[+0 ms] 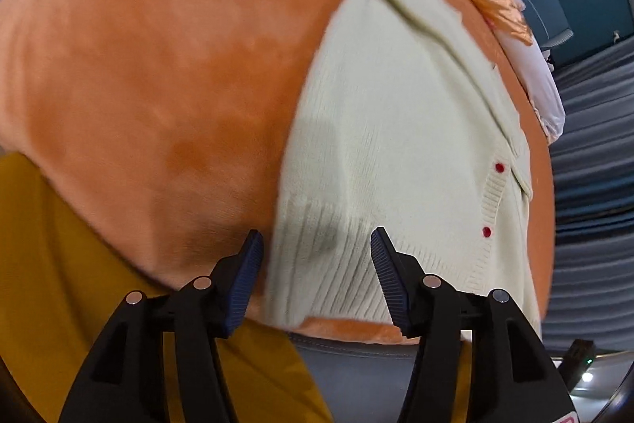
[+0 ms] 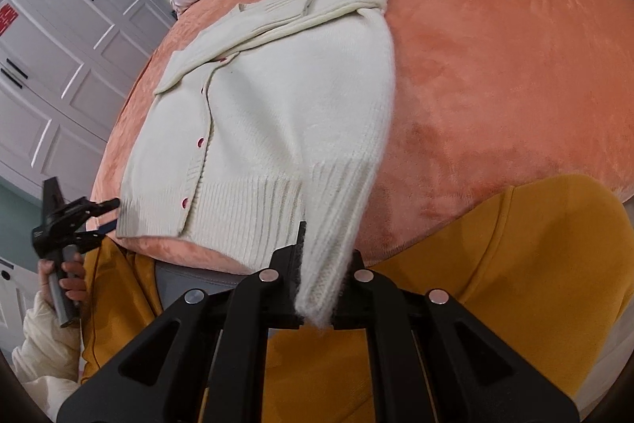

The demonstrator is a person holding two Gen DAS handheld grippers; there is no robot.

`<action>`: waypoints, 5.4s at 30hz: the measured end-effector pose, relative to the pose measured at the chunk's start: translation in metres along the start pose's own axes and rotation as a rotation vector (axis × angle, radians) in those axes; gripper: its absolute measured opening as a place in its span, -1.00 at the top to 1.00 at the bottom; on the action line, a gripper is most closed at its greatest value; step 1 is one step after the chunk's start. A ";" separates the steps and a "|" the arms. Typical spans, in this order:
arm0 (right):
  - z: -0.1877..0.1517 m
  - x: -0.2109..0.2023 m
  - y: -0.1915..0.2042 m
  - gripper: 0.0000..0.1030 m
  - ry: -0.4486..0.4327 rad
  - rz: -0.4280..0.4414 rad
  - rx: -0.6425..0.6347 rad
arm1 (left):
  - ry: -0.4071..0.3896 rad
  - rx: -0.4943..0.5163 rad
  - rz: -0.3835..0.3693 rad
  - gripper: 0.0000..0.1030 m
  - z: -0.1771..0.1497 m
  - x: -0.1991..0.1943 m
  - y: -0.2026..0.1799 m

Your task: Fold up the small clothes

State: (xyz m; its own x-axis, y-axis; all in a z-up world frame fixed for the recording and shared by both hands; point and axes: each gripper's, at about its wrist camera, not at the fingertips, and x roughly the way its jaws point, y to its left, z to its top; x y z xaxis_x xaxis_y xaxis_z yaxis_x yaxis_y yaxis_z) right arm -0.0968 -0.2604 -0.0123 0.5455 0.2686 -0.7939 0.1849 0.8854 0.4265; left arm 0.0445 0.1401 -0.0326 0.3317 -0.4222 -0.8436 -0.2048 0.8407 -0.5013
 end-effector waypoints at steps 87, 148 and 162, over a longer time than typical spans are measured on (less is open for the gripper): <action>0.187 0.071 -0.001 -0.17 -0.177 -0.153 -0.004 | -0.253 0.223 0.166 -0.24 0.127 -0.019 -0.074; 0.088 0.061 0.049 0.90 -0.081 -0.127 -0.008 | -0.210 0.513 0.496 0.33 0.010 0.016 -0.086; 0.099 0.098 0.056 0.93 0.002 -0.144 -0.035 | -0.211 0.504 0.482 0.32 0.013 0.017 -0.079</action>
State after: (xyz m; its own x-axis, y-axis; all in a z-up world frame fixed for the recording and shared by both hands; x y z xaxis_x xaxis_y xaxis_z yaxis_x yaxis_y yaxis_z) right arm 0.0478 -0.2223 -0.0238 0.5141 0.1383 -0.8465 0.2325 0.9275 0.2927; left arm 0.0780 0.0704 -0.0048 0.4923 0.0659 -0.8679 0.0595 0.9922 0.1091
